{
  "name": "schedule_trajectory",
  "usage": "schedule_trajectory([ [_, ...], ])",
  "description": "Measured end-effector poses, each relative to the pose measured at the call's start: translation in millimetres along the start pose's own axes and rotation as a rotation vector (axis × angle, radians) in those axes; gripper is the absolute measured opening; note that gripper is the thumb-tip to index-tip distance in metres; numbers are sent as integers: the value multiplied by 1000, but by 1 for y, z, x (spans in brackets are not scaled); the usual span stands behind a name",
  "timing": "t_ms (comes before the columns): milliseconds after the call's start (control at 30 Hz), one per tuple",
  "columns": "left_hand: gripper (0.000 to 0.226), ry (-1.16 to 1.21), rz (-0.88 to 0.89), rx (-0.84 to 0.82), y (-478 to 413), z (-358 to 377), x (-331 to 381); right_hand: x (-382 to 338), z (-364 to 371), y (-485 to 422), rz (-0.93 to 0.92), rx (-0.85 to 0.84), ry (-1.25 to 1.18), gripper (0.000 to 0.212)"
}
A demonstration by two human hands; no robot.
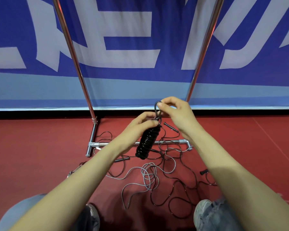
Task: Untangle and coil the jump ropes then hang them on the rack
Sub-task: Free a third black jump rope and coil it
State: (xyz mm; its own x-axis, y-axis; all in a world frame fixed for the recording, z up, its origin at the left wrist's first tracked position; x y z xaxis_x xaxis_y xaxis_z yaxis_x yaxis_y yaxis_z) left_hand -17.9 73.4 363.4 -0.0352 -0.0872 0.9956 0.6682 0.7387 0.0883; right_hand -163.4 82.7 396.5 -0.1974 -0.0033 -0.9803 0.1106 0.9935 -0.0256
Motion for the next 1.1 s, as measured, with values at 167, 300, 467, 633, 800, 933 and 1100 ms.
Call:
schedule_trajectory([
  [167,25,-248,84,347,1,1,7,0,8,1,12,-13,-120,14],
  [300,18,-436,94,378,-4,-8,12,-6,12,2,31,-17,-221,20],
  [467,31,-517,115,371,-6,-19,9,-13,3,3,23,-45,-285,21],
  [633,36,-587,20,238,-6,-19,6,-9,-1,2,51,-27,-220,17],
  [800,33,-571,33,40,-4,-19,-2,5,-11,-4,152,-71,-136,13],
  [933,23,-195,-45,-32,2,-12,-8,12,-19,-7,177,-79,-119,9],
  [1100,10,-311,-46,20,-3,-13,-13,12,-14,-6,117,-64,-90,11],
])
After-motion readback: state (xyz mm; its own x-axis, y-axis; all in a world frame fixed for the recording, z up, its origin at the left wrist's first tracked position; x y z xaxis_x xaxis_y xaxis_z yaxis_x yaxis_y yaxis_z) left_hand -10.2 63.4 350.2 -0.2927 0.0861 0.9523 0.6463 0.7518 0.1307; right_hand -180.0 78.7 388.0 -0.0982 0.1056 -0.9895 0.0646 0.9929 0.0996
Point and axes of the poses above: each hand's wrist, its own y-axis away from the middle knuckle, its own z-axis out of the palm, x = y × z, the point moved 3 cm from there along -y, towards the middle knuckle, and after that the axes turned 8 degrees about -x, right-handed, at the moved point
